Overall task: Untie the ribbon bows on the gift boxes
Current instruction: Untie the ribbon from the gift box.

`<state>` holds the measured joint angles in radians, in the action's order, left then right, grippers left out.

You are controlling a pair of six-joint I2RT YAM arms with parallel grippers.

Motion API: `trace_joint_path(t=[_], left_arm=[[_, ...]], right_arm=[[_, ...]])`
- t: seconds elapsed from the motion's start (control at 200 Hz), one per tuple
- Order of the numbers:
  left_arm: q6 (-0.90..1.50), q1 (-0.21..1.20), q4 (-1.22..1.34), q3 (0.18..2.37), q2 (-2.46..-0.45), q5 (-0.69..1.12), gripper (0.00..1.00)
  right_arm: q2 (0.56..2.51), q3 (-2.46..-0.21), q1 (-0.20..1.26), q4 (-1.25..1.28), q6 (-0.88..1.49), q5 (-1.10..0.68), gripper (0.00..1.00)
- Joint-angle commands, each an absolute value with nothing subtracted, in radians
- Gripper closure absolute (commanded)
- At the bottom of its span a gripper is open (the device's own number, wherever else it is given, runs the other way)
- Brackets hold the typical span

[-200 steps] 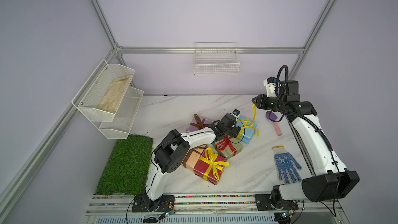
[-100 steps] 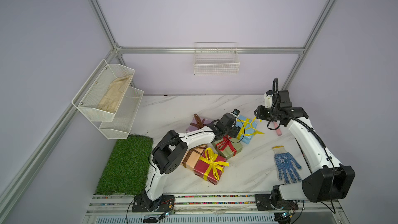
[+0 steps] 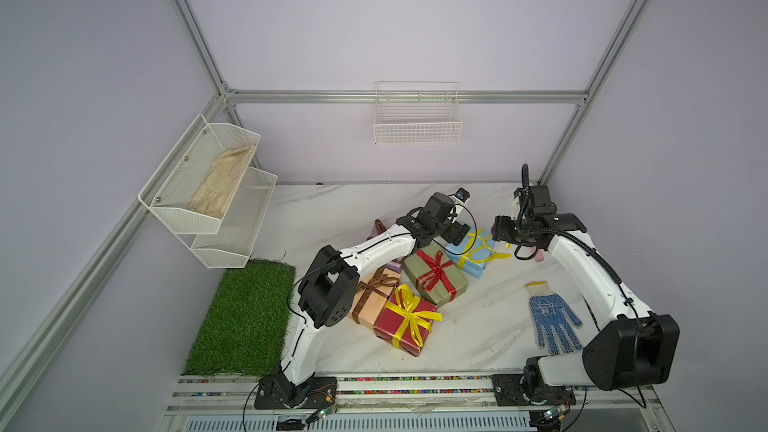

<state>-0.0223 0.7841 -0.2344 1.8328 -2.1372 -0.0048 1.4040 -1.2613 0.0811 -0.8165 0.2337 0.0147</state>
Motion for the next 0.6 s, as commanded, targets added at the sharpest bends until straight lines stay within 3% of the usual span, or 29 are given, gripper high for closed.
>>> trace_joint_path(t=[0.0, 0.22, 0.595], left_arm=[[-0.113, 0.756, -0.270, 1.917, -2.192, 0.109, 0.10], [-0.199, 0.736, -0.270, 2.006, -2.299, 0.274, 0.10], [-0.220, 0.736, -0.260, 2.116, -2.389, 0.353, 0.11]], right_arm=[[1.382, -1.239, 0.080, -0.815, 0.245, 0.020, 0.30], [1.375, -1.222, 0.081, -0.810, 0.251, 0.003, 0.30], [1.342, -1.118, 0.079, -0.767, 0.295, -0.022, 0.27]])
